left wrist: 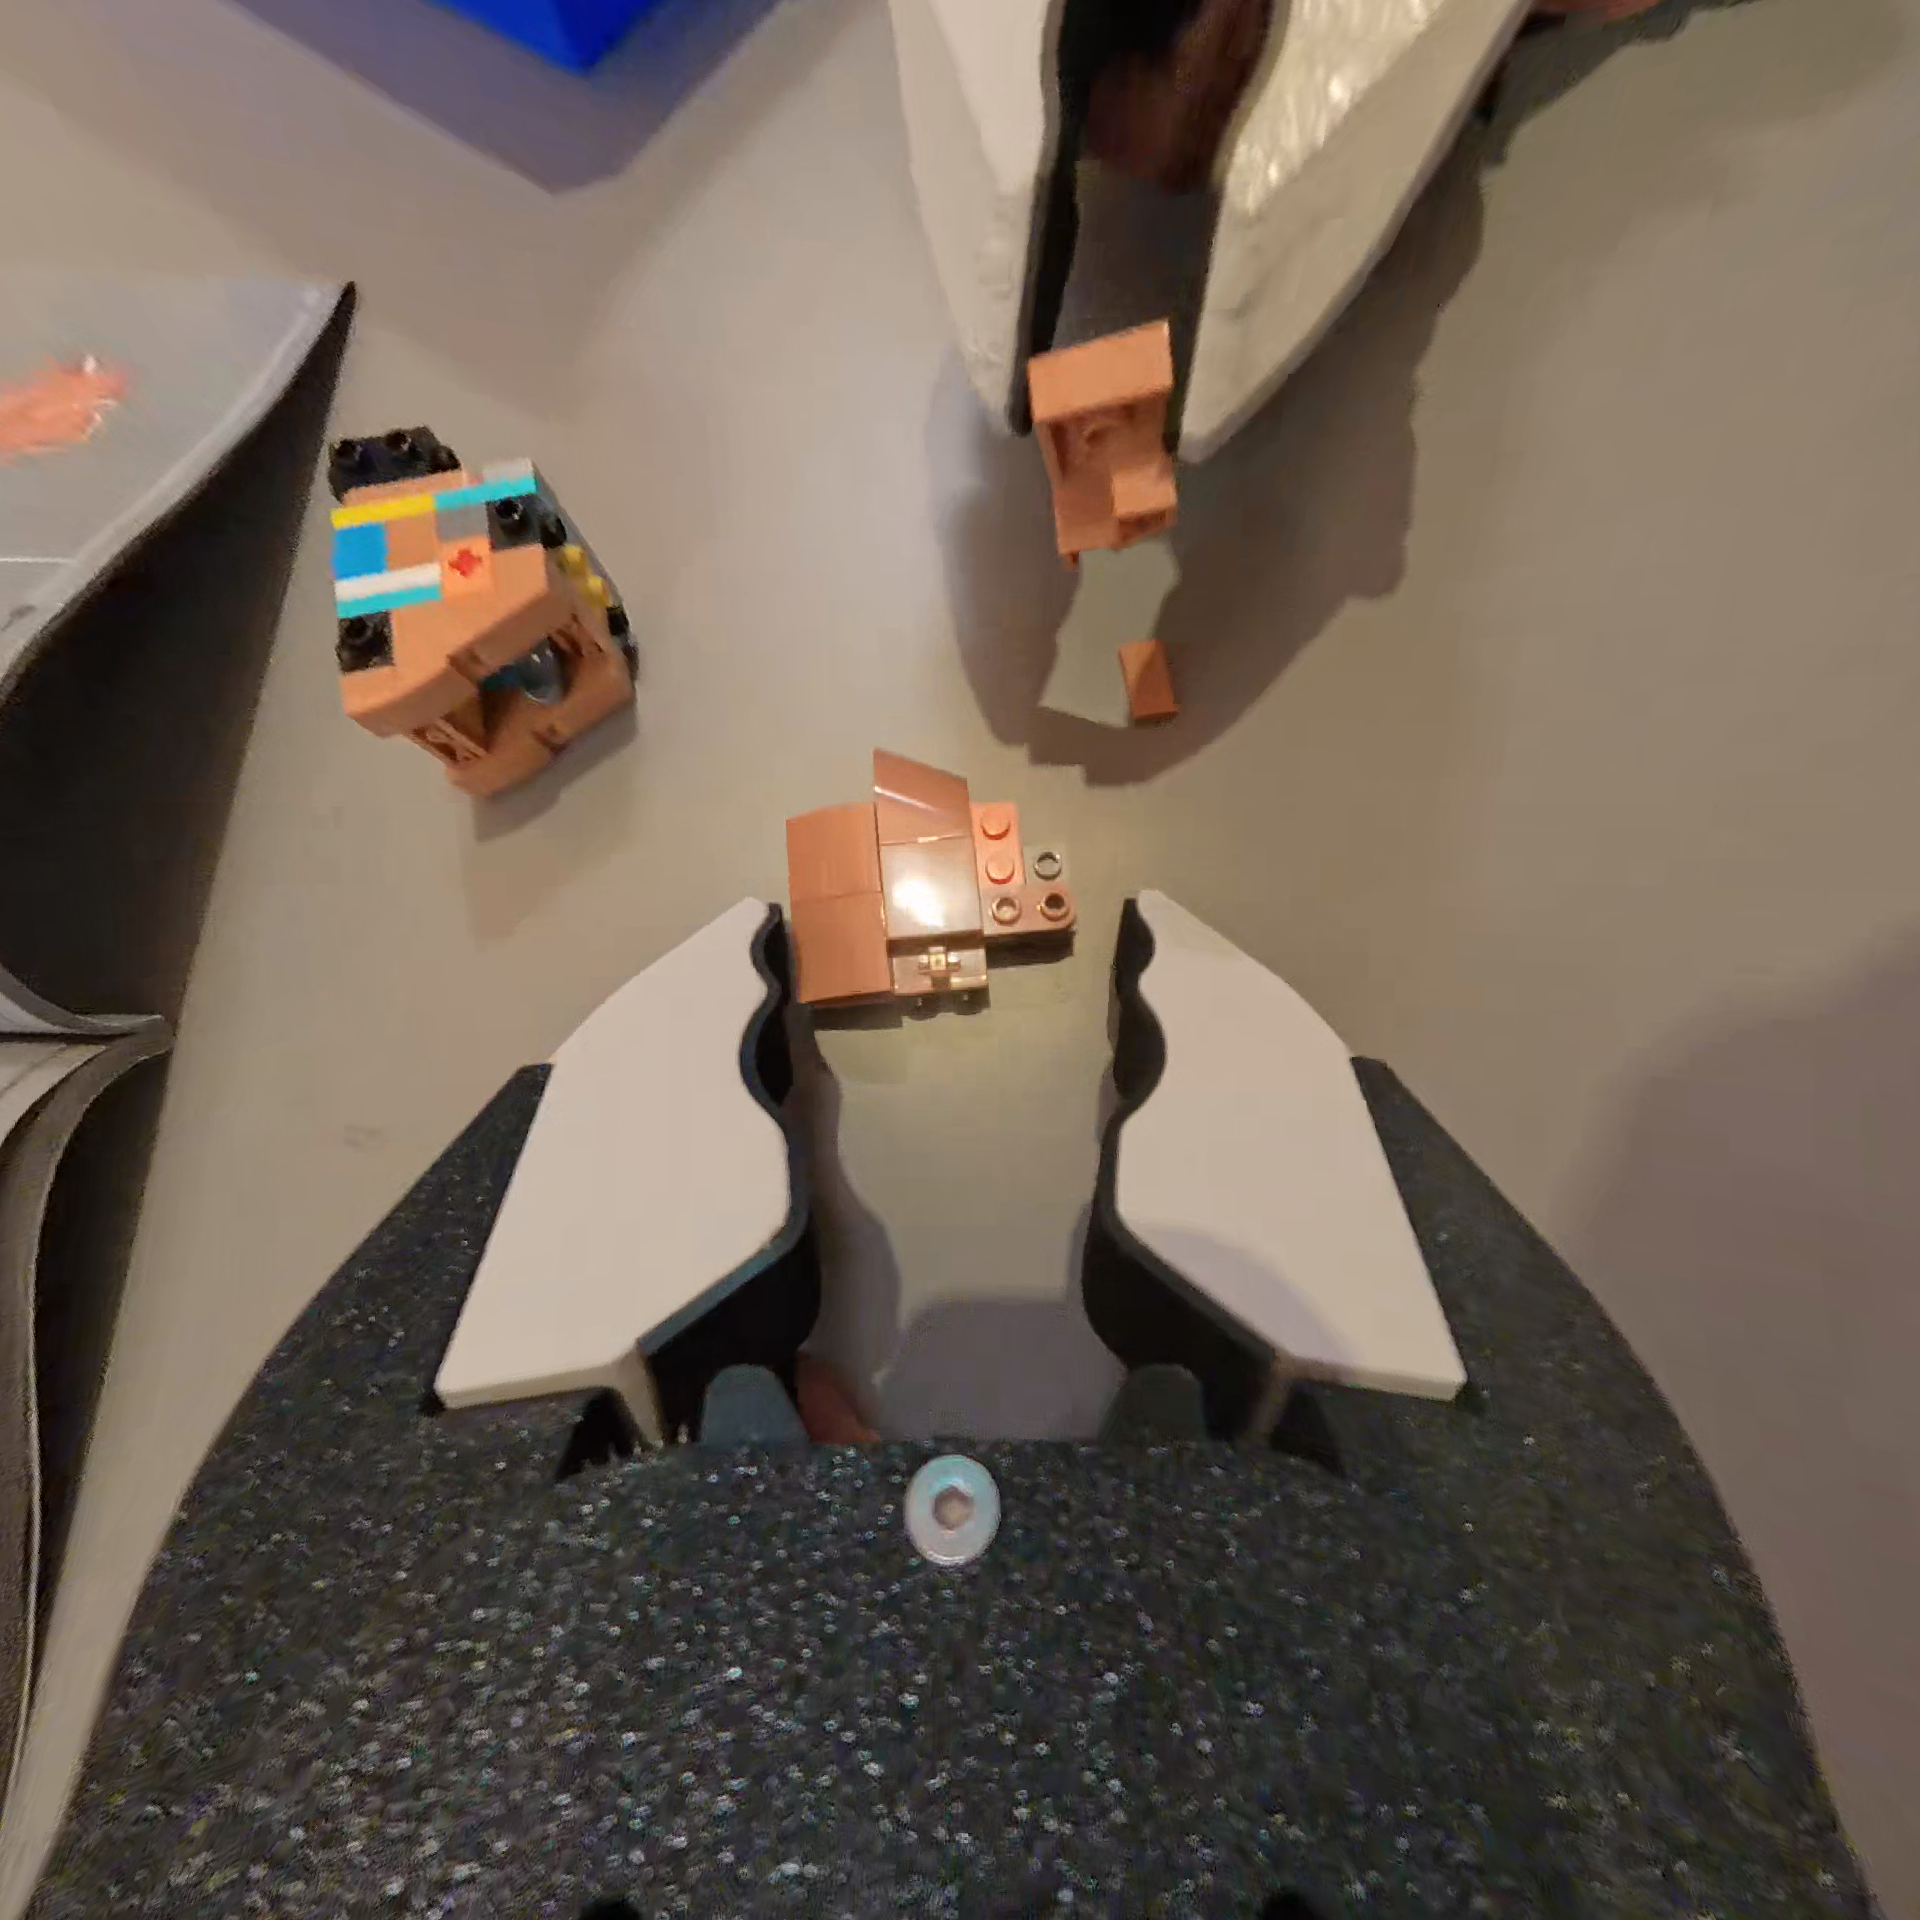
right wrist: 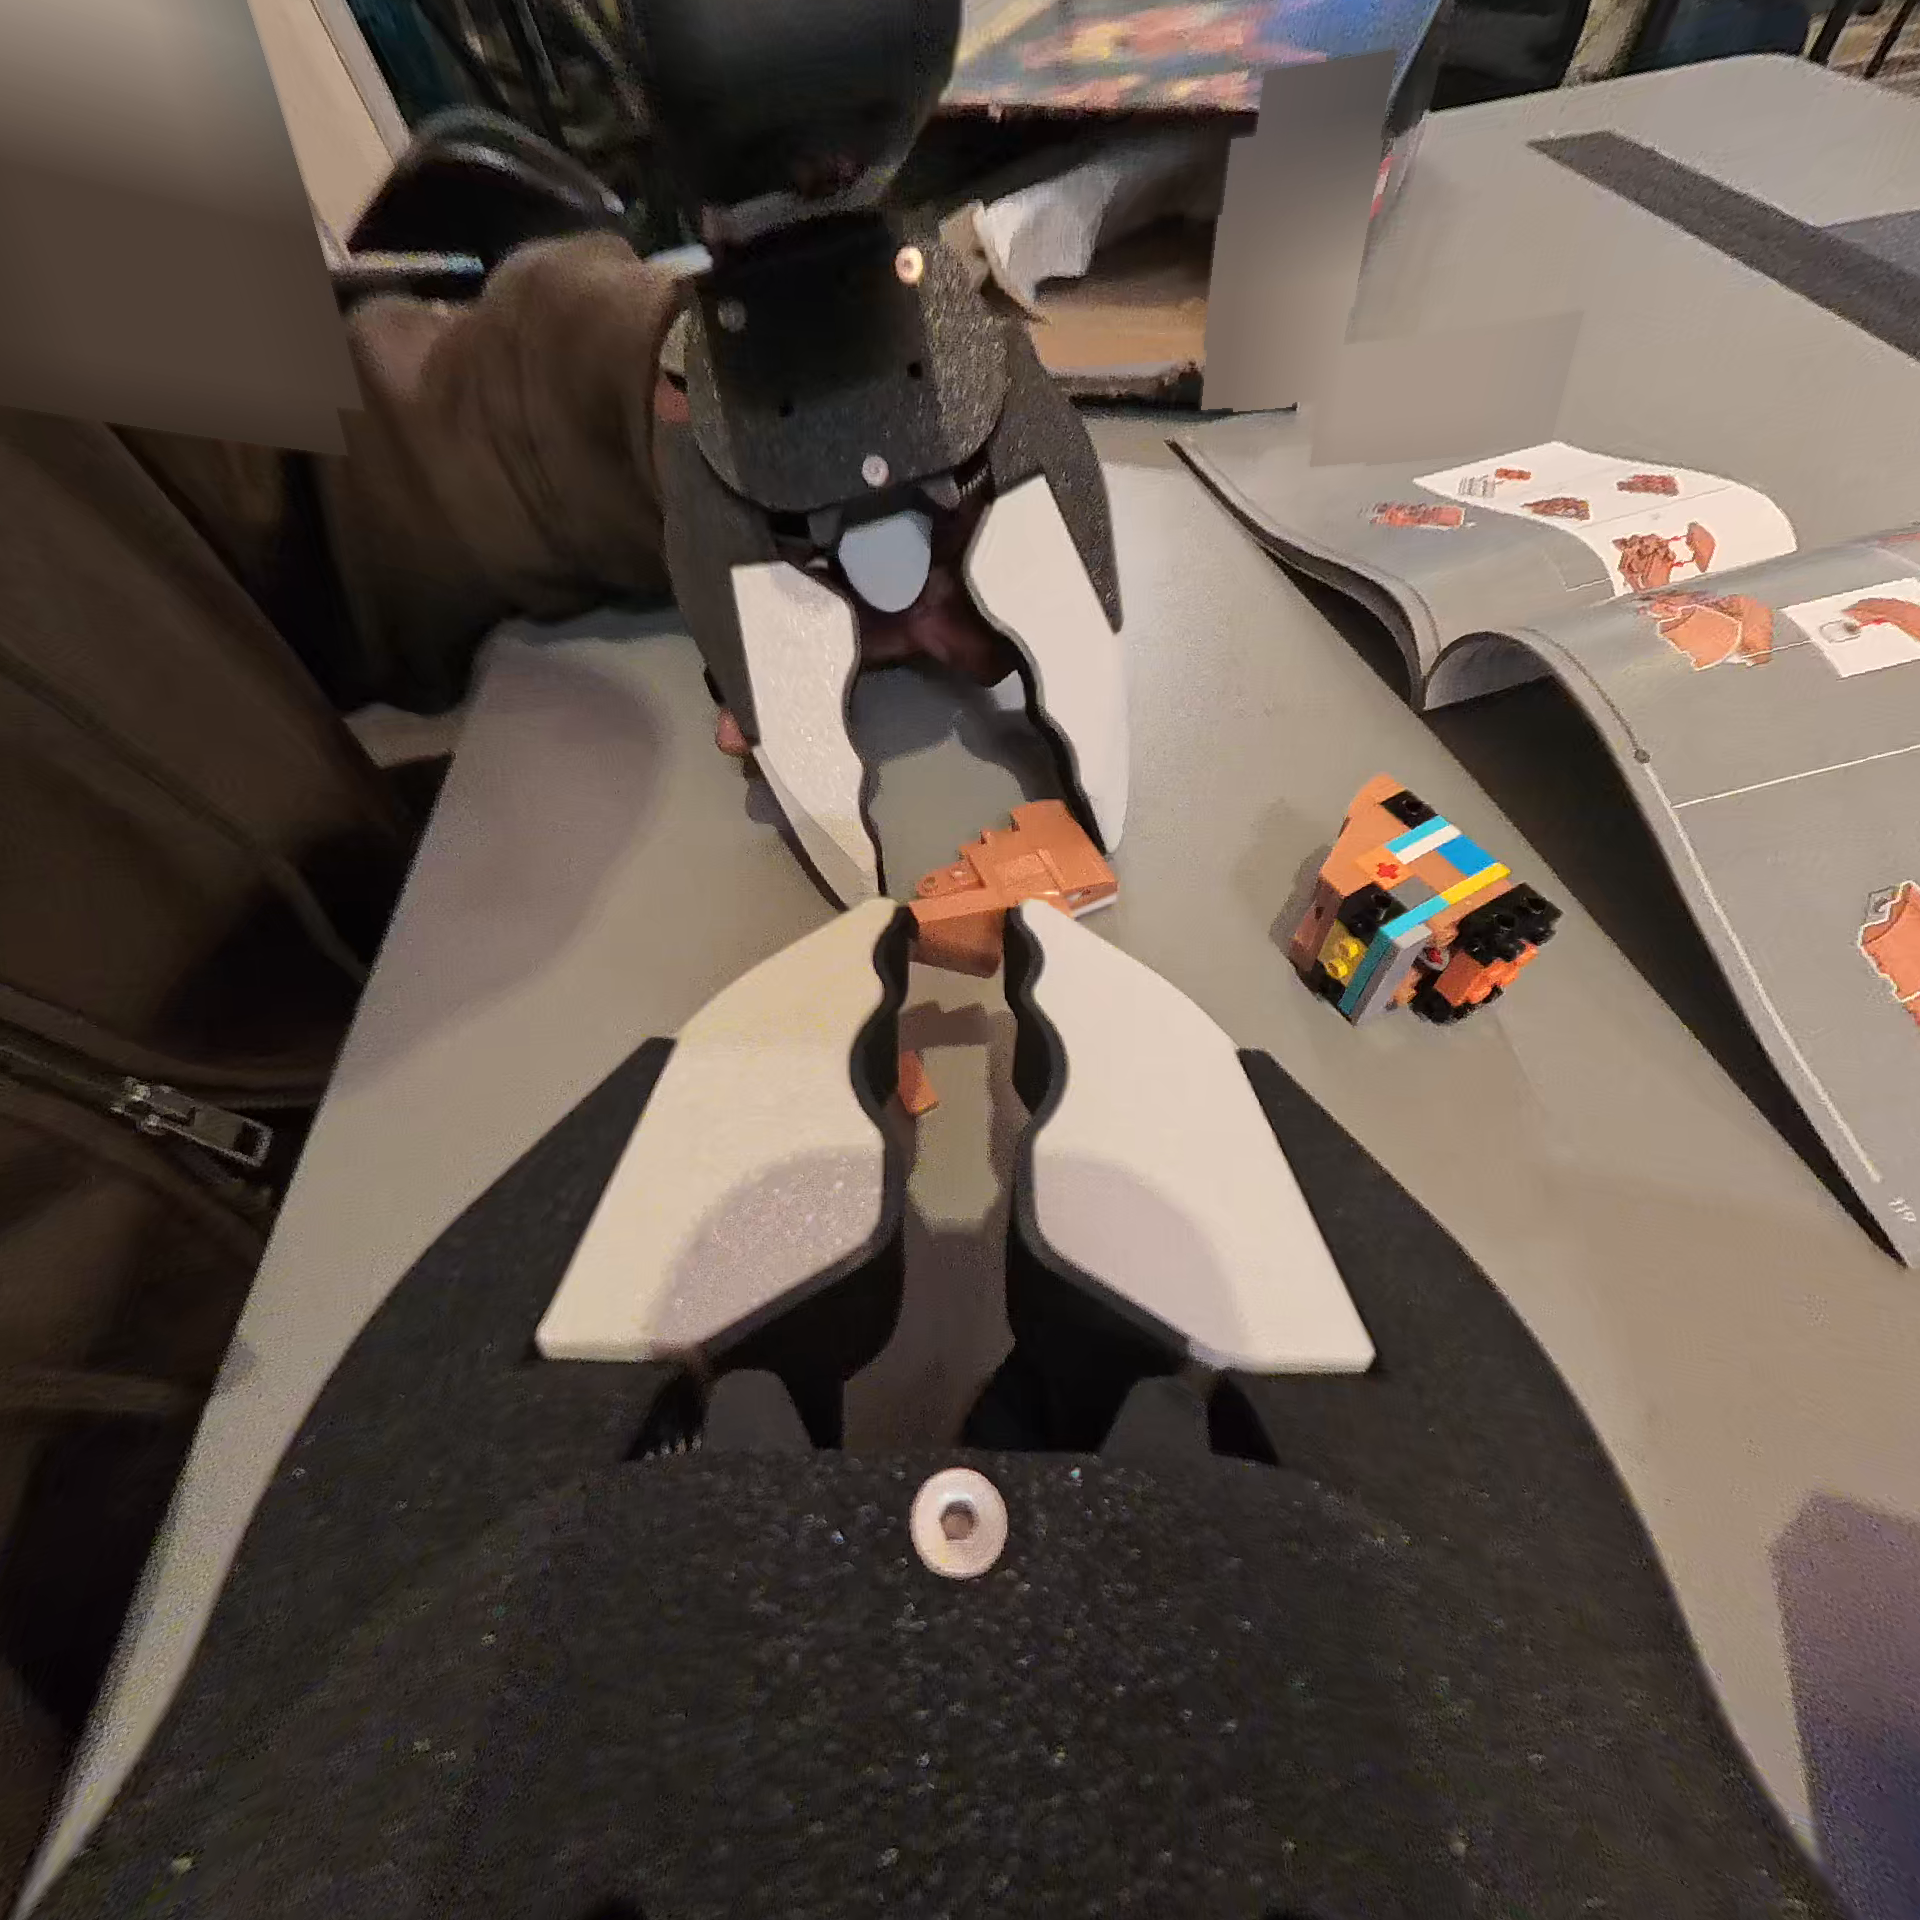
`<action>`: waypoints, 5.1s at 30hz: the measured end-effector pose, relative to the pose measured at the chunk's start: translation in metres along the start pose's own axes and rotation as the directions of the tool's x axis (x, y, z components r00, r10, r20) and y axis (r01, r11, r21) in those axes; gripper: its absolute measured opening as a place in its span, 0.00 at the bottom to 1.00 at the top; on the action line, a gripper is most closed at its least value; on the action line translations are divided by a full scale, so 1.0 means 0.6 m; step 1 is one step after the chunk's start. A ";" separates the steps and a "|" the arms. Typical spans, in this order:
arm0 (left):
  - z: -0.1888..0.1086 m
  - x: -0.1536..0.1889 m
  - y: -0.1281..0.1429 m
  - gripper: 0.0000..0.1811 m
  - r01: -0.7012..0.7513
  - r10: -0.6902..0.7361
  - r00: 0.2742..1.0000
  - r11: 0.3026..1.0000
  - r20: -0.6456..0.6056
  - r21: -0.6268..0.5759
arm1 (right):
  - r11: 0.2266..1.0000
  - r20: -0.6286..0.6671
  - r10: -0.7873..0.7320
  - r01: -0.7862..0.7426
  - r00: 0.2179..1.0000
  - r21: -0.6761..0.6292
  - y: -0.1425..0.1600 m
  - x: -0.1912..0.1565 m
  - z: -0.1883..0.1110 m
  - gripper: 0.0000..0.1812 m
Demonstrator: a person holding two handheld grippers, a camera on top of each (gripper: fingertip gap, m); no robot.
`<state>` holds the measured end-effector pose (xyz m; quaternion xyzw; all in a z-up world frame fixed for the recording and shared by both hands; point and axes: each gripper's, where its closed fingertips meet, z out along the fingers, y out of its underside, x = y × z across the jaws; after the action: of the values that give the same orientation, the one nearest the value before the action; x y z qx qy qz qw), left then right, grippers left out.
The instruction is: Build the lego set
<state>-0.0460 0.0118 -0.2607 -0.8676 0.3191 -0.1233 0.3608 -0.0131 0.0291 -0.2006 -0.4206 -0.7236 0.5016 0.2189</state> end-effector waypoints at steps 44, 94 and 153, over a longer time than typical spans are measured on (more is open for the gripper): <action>0.021 0.005 -0.033 0.29 0.087 -0.086 0.996 0.995 -0.024 0.051 | 0.854 -0.063 -0.459 0.420 0.886 -0.307 0.058 0.003 0.047 0.16; -0.002 0.001 -0.061 0.29 0.200 -0.178 0.976 0.959 -0.125 0.199 | 0.704 -0.159 -0.704 0.653 0.692 -0.278 0.035 -0.004 0.043 0.12; 0.027 -0.062 -0.042 0.21 0.161 -0.157 0.986 0.985 -0.054 0.066 | 0.957 -0.148 0.059 -0.098 0.987 -0.272 0.077 0.055 0.000 0.10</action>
<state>-0.0555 0.0580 -0.2537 -0.8739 0.2529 -0.1837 0.3722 -0.0131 0.0633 -0.2461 -0.5093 -0.7527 0.3728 0.1873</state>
